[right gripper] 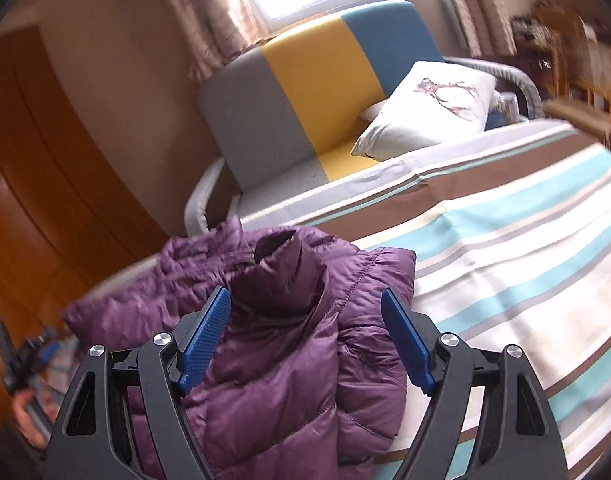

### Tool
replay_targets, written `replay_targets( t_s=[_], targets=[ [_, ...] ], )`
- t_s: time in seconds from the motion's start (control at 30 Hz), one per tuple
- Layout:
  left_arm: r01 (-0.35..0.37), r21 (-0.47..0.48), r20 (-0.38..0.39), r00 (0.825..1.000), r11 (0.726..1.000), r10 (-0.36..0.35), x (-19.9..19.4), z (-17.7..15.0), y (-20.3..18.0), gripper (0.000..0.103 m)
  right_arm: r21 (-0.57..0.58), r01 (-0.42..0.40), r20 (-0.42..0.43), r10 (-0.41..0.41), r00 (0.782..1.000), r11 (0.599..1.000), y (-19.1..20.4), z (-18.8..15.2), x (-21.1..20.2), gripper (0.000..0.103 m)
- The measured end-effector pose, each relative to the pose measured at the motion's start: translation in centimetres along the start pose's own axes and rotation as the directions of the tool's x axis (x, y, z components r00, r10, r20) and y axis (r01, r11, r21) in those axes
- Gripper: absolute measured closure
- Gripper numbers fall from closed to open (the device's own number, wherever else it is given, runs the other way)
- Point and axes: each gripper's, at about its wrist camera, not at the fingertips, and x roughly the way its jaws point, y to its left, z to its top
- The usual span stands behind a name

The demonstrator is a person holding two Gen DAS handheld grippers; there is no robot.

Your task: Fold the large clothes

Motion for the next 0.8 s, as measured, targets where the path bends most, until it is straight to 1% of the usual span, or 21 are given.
replay_targets(
  t_s=[0.07, 0.2, 0.23, 0.27, 0.3, 0.33, 0.4, 0.43, 0.47, 0.5, 0.53, 0.57, 0.6, 0.67, 0.73, 0.8],
  targets=[
    [0.018, 0.047, -0.041, 0.999, 0.999, -0.016, 0.9, -0.4, -0.9, 0.006, -0.068, 0.045, -0.018, -0.047, 0.999, 0.997, 0.9, -0.1, 0.7, 0.025],
    [0.016, 0.180, -0.096, 0.995, 0.984, 0.002, 2.9, -0.8, -3.7, 0.008, -0.150, 0.094, -0.054, -0.103, 0.993, 0.984, 2.2, 0.1, 2.6, 0.029],
    [0.017, 0.199, -0.103, 0.995, 0.980, 0.004, 3.2, -0.8, -4.2, 0.013, -0.169, 0.108, -0.066, -0.120, 0.991, 0.980, 2.4, 0.1, 3.1, 0.029],
    [0.016, 0.218, -0.117, 0.993, 0.976, 0.009, 3.7, -0.8, -4.7, 0.021, -0.185, 0.120, -0.073, -0.135, 0.988, 0.976, 2.6, 0.3, 3.7, 0.032],
    [0.018, 0.229, -0.136, 0.991, 0.973, 0.013, 4.3, -0.9, -5.2, 0.025, -0.209, 0.135, -0.086, -0.155, 0.984, 0.969, 2.8, 0.2, 4.3, 0.035],
    [0.019, 0.233, -0.146, 0.989, 0.972, 0.016, 4.5, -0.9, -5.4, 0.032, -0.224, 0.139, -0.100, -0.164, 0.981, 0.965, 2.9, 0.0, 4.7, 0.036],
    [0.006, 0.242, -0.166, 0.985, 0.970, 0.036, 5.2, -1.2, -6.0, 0.037, -0.243, 0.142, -0.125, -0.176, 0.977, 0.960, 3.1, -0.3, 5.5, 0.044],
    [0.003, 0.242, -0.169, 0.985, 0.970, 0.039, 5.3, -1.3, -6.0, 0.045, -0.250, 0.149, -0.125, -0.185, 0.975, 0.957, 3.2, -0.6, 5.7, 0.047],
    [-0.001, 0.239, -0.172, 0.984, 0.971, 0.044, 5.4, -1.5, -6.0, 0.055, -0.255, 0.152, -0.121, -0.187, 0.975, 0.955, 3.1, -0.9, 5.8, 0.060],
    [-0.006, 0.238, -0.172, 0.984, 0.971, 0.049, 5.5, -1.6, -6.0, 0.061, -0.255, 0.155, -0.120, -0.190, 0.974, 0.954, 3.1, -1.3, 5.8, 0.073],
    [-0.007, 0.235, -0.173, 0.984, 0.972, 0.049, 5.5, -1.7, -6.0, 0.073, -0.252, 0.158, -0.117, -0.192, 0.974, 0.955, 3.0, -1.5, 5.9, 0.077],
    [0.006, 0.226, -0.173, 0.984, 0.974, 0.034, 5.4, -1.9, -5.9, 0.089, -0.250, 0.155, -0.113, -0.187, 0.976, 0.956, 3.1, -1.7, 5.9, 0.085],
    [0.017, 0.221, -0.170, 0.985, 0.975, 0.021, 5.1, -2.0, -5.9, 0.091, -0.251, 0.151, -0.107, -0.182, 0.977, 0.956, 3.0, -1.8, 5.7, 0.089],
    [0.006, 0.236, -0.139, 0.990, 0.972, 0.027, 4.2, -2.1, -5.8, 0.095, -0.265, 0.154, -0.089, -0.183, 0.979, 0.952, 3.2, -1.9, 5.1, 0.092],
    [0.007, 0.242, -0.109, 0.994, 0.970, 0.020, 3.2, -1.9, -5.9, 0.096, -0.285, 0.155, -0.064, -0.180, 0.982, 0.946, 3.6, -1.6, 4.2, 0.093],
    [0.018, 0.234, -0.075, 0.997, 0.972, -0.001, 1.7, -1.4, -5.8, 0.096, -0.282, 0.141, -0.039, -0.158, 0.987, 0.949, 3.6, -1.0, 2.8, 0.093]
  ],
)
